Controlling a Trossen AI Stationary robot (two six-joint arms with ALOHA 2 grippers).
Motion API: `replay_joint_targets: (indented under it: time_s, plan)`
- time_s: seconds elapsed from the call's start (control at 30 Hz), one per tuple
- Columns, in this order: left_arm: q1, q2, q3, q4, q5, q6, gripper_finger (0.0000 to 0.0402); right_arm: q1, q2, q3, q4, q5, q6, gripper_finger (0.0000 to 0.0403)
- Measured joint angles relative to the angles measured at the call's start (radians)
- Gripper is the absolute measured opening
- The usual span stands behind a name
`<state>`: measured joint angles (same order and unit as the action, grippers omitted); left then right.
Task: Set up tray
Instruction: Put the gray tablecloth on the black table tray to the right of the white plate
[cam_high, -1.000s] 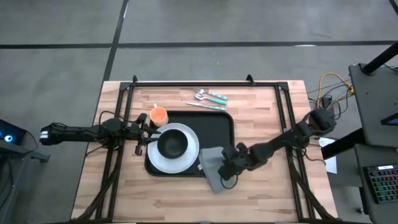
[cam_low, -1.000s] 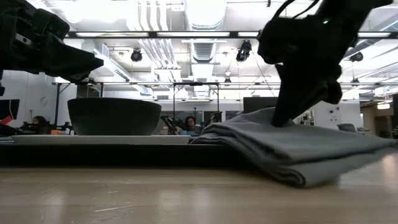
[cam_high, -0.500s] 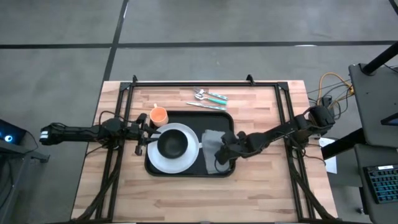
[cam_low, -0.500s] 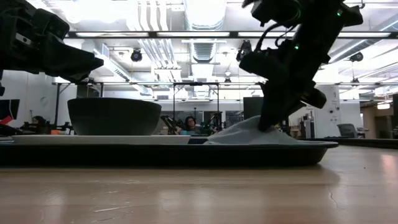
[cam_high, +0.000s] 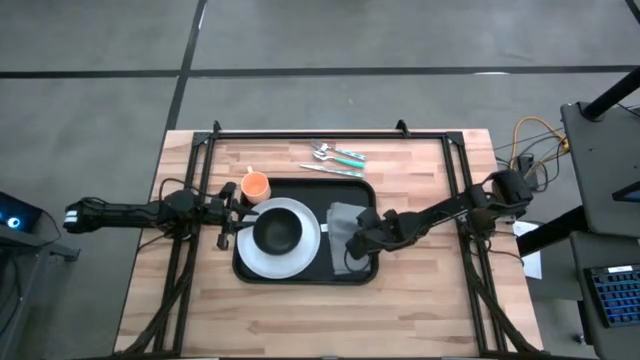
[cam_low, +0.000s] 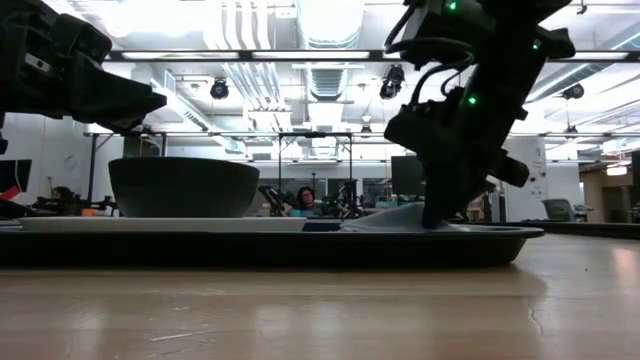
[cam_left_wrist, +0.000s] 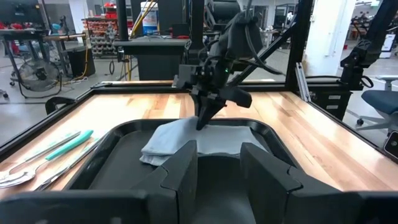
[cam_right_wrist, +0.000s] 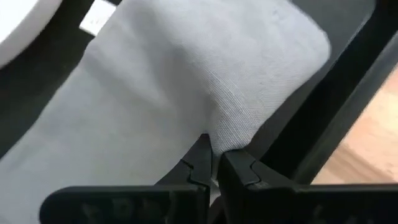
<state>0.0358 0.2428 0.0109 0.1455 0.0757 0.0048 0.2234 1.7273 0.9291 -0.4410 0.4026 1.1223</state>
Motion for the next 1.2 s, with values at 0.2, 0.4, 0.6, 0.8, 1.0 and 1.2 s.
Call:
replay_joint_targets:
  time_s: [0.2, 0.4, 0.6, 0.8, 1.0, 1.2]
  plan:
    - [0.0, 0.0, 0.0, 0.0, 0.0, 0.0, 0.0105, -0.016, 0.003, 0.0, 0.002, -0.041, -0.03, 0.0024]
    - [0.0, 0.0, 0.0, 0.0, 0.0, 0.0, 0.0105, -0.026, 0.003, 0.0, 0.002, -0.072, -0.062, 0.0062]
    - [0.0, 0.0, 0.0, 0.0, 0.0, 0.0, 0.0105, -0.032, 0.003, 0.0, 0.003, -0.072, -0.09, 0.0111]
    - [0.0, 0.0, 0.0, 0.0, 0.0, 0.0, 0.0105, -0.039, -0.004, 0.015, 0.002, -0.093, -0.151, 0.0148]
    - [0.0, 0.0, 0.0, 0.0, 0.0, 0.0, 0.0105, -0.039, -0.022, 0.092, -0.017, -0.098, -0.244, 0.0162]
    - [0.0, 0.0, 0.0, 0.0, 0.0, 0.0, 0.0105, -0.039, -0.026, 0.228, -0.138, -0.097, -0.309, 0.0155]
